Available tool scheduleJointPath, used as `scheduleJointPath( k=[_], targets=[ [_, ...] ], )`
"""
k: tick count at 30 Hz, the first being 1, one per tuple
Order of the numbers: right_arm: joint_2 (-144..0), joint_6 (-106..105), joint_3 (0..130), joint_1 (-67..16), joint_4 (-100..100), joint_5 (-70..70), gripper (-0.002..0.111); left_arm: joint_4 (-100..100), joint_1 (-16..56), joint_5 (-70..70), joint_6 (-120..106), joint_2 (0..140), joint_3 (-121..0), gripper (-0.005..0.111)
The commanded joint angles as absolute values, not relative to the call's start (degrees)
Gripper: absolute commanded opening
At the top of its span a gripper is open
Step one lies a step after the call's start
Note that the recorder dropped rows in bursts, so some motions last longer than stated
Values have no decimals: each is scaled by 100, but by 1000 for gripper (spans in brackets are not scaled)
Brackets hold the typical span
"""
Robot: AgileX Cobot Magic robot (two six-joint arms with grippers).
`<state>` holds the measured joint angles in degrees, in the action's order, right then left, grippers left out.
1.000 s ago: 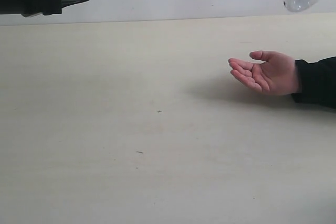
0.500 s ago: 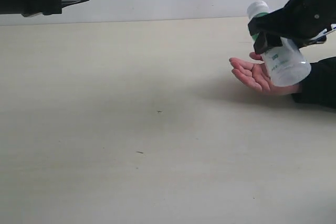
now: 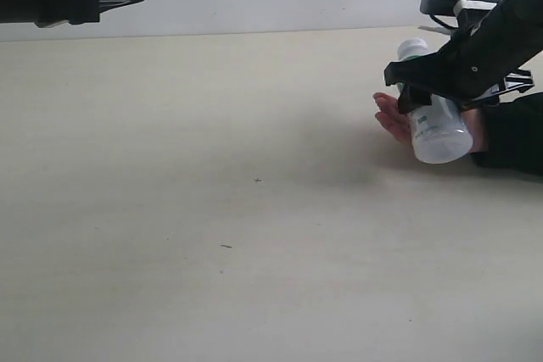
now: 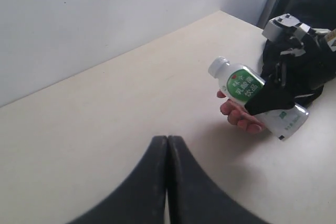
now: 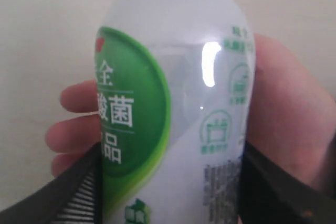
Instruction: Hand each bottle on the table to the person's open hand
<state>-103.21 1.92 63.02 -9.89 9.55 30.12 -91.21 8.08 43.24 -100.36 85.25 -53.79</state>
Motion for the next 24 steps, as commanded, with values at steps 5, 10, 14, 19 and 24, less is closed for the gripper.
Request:
scheduleJointPath(
  k=[5,10,14,19,24],
  targets=[
    [-10566,556,6498,-996,463,2944,0,-9181,794,4325,-10048,8477,-5365,1],
    [-10566,556,6498,-996,414,2982,12,-9181,794,4325,-10048,8477,-5365,1],
    [-10566,556,6498,-996,414,2939,41,-9181,794,4325,-10048,8477,-5365,1],
    [-10566,509,6498,-996,414,2857,71,-9181,794,4325,-10048,8477,-5365,1],
    [-10566,500,6498,-996,414,2857,75,-9181,794,4325,-10048,8477,-5365,1]
  ],
)
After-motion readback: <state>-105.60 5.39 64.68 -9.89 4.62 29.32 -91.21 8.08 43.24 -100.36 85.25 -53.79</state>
